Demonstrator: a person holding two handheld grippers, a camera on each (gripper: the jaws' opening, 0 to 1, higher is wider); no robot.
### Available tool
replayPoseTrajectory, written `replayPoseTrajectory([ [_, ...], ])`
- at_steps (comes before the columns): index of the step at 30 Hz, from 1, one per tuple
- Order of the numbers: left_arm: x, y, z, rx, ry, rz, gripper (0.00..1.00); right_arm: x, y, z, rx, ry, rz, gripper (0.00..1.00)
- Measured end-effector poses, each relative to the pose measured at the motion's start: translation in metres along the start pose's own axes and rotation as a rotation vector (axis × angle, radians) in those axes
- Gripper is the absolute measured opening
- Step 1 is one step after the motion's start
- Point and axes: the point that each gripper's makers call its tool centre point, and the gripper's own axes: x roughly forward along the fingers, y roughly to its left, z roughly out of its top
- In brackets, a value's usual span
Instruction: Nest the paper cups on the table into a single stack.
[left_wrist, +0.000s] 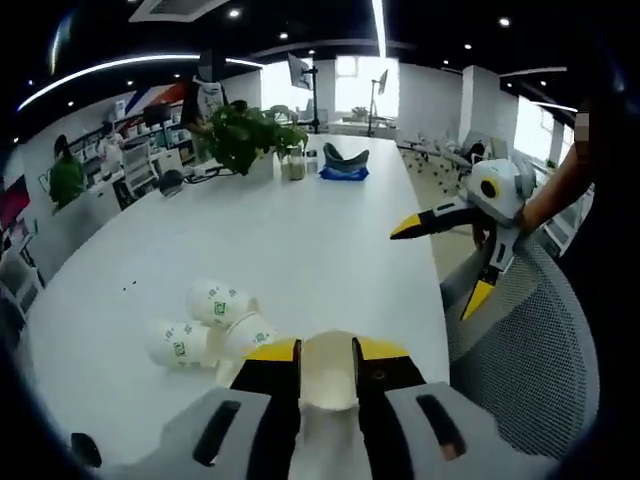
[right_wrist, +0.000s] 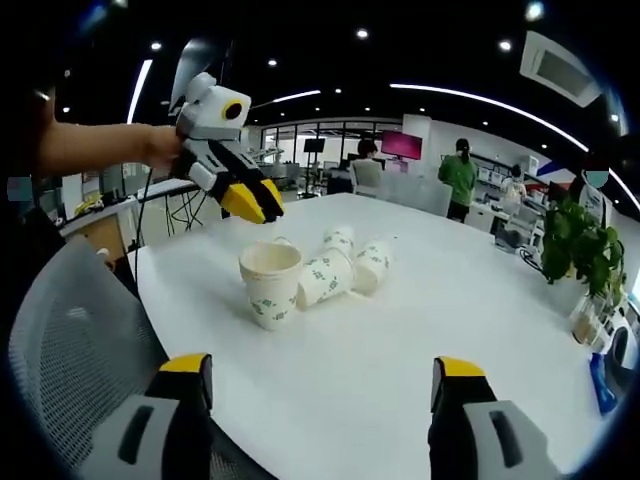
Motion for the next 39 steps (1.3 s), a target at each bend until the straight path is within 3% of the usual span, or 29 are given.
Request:
replayPoseTrajectory([
  [5,-0.010,0.020,0.002,0.004,0.001,0.044,0.21,0.000,0.000,-0.001,0.000,0.000,0.001,0.92],
  [14,-0.012,0.044,-0.013,0.023,0.055,0.077,0.27,0.001,-0.002,-0.002,0.001,0.003,0.000,0.92],
  [24,-0.003,0.065,-0.032,0.008,0.099,0.044,0.28,0.001,-0.001,-0.004,0.002,0.010,0.000,0.91],
  [39,0.012,0.075,-0.061,-0.026,0.182,-0.010,0.28,0.001,-0.002,-0.005,0.005,0.021,-0.001,0.91],
])
